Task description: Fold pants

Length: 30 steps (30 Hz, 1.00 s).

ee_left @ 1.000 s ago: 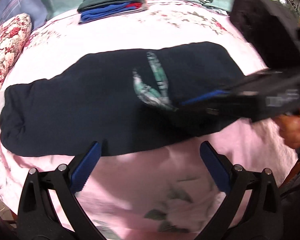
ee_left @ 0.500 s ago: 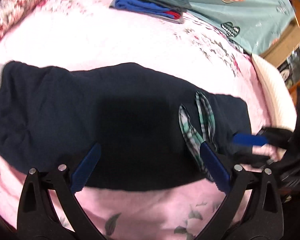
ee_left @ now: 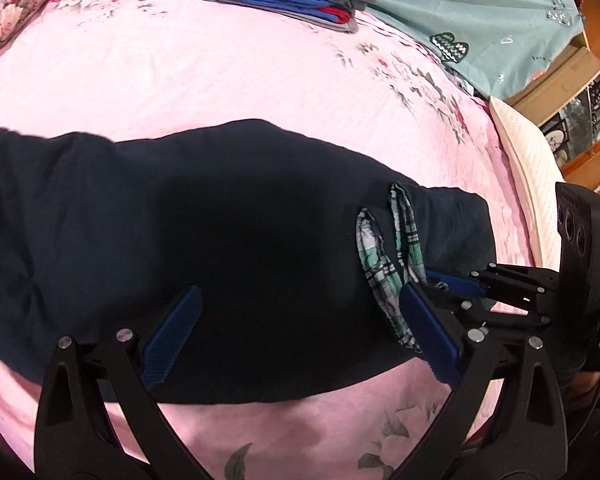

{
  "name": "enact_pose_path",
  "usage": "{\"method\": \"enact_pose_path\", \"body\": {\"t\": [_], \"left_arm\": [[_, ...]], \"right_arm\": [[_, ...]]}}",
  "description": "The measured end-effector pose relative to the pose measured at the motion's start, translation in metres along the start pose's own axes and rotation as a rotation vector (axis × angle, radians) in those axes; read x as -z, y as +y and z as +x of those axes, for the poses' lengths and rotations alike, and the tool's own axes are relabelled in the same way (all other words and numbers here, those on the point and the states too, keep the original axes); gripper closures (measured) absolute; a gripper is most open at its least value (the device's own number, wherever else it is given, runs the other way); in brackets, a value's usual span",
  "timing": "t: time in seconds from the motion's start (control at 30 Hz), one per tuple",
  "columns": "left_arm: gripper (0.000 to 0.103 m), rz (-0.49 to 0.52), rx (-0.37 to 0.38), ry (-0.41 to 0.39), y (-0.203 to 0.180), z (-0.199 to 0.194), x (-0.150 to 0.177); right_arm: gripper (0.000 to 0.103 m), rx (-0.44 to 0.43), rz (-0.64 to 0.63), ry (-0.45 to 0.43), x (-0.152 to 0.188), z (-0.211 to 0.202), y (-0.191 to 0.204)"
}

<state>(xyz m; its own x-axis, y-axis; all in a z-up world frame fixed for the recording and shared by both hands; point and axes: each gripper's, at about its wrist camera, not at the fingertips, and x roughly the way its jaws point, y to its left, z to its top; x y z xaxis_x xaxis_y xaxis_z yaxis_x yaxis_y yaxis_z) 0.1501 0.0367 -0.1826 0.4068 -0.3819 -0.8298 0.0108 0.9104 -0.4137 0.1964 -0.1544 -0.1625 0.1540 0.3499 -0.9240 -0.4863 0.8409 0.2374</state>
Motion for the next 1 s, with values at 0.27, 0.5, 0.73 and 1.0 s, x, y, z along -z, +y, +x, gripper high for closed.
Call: {"method": "enact_pose_path", "body": {"t": [0.27,0.5,0.73,1.0], "left_arm": [[0.004,0.037,0.052,0.043,-0.009,0.015,-0.013],[0.004,0.036,0.018,0.036,-0.002,0.014,-0.02],[0.004,0.05,0.023,0.066,-0.007,0.016,-0.021],[0.004,0.144,0.077,0.139,-0.042,0.035,-0.018]], "right_arm": [[0.093,-0.065,0.014,-0.084,0.013,-0.044,0.01],[0.093,-0.137,-0.027,-0.032,0.022,-0.026,0.023],[0.058,-0.207,0.042,-0.023,0.025,-0.009,0.009],[0.056,-0.131,0.078,-0.194,0.047,-0.09,-0.037]]}}
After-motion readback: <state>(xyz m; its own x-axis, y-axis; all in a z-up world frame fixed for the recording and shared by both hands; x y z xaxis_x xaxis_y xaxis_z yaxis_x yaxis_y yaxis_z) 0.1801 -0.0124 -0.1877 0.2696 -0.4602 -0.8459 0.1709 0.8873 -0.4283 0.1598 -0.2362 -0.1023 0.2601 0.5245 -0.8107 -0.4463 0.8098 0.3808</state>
